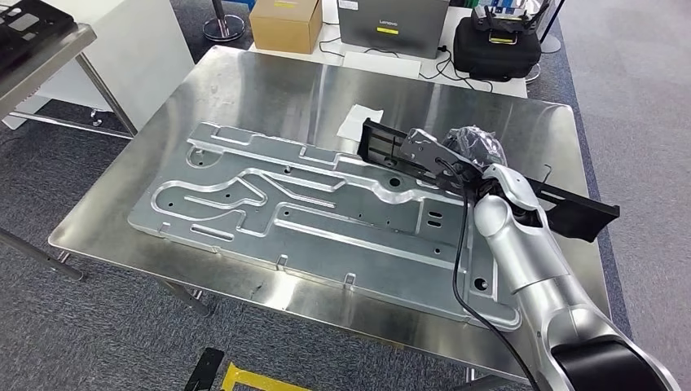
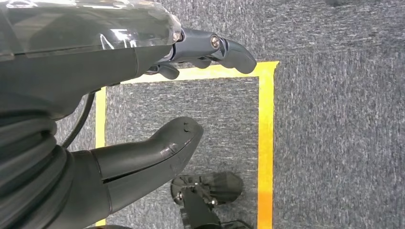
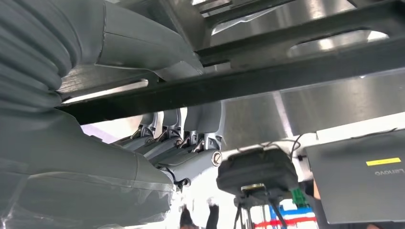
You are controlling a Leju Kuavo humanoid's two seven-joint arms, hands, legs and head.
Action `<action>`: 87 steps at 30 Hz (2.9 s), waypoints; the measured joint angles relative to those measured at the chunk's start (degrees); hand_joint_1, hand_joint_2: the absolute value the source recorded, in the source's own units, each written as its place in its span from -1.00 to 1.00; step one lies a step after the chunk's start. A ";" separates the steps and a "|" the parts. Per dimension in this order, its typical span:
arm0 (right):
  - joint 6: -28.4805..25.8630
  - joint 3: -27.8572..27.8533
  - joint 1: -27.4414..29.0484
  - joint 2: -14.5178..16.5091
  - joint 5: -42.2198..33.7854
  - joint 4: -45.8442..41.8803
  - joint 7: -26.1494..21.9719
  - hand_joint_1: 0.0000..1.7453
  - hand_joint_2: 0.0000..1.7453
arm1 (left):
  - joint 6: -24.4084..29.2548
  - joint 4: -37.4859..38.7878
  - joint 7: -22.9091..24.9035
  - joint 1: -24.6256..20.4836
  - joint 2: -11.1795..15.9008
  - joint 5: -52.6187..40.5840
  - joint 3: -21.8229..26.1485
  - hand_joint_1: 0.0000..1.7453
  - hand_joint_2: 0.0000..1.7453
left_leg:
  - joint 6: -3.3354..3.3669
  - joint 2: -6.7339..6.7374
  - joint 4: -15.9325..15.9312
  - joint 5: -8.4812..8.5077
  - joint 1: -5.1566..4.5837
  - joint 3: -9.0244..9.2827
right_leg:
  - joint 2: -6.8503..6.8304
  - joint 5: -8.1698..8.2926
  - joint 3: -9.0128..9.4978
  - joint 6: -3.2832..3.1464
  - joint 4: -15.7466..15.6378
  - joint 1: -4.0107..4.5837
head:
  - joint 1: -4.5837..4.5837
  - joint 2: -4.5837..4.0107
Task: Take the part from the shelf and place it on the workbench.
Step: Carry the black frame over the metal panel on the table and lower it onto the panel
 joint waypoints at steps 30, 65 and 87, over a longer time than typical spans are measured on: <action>-7.90 0.53 -2.48 14.68 10.89 14.50 6.27 1.00 1.00 | -0.50 0.00 1.93 -1.81 -0.74 0.83 -6.05 -1.00 1.00 | 0.01 0.12 -0.11 0.19 0.15 0.12 | 0.13 0.08 -0.03 0.17 0.14 0.02 | -0.02 0.00; -7.92 0.67 1.53 14.63 12.27 21.32 5.14 -1.00 -1.00 | -1.25 0.00 2.04 -1.33 -0.59 4.03 -7.50 -1.00 1.00 | -0.01 0.12 -0.11 0.18 0.15 0.32 | 0.06 0.08 0.16 0.16 0.12 0.02 | -0.02 0.00; -7.52 0.23 2.05 13.31 12.27 21.35 5.16 -1.00 -1.00 | -2.36 0.00 1.80 -0.99 -0.57 5.08 -8.45 -1.00 1.00 | 0.00 0.10 -0.10 0.18 0.13 0.32 | 0.05 0.08 0.18 0.16 0.11 0.02 | -0.02 0.00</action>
